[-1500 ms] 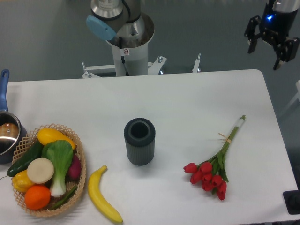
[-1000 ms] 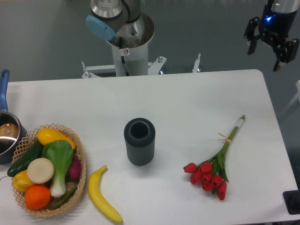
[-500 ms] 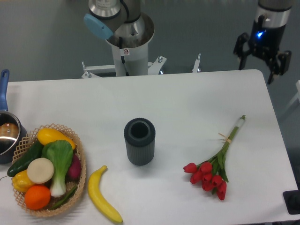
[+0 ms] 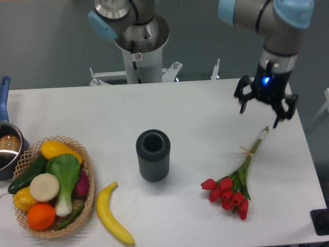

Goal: Pick up the flowers from the table
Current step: 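Move the open gripper down over the red tulip stems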

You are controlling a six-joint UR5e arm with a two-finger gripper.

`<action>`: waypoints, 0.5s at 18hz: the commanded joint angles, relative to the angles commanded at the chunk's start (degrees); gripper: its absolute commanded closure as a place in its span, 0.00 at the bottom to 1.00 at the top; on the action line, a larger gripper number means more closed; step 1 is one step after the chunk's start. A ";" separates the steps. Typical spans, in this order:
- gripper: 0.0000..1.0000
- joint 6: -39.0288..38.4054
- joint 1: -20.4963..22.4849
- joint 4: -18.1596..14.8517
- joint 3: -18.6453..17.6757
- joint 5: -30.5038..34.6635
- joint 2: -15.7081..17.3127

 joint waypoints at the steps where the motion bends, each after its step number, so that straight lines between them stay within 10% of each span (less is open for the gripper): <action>1: 0.00 -0.81 0.00 0.70 0.44 -0.97 -1.40; 9: 0.00 -0.99 0.26 3.96 4.12 -0.63 -10.55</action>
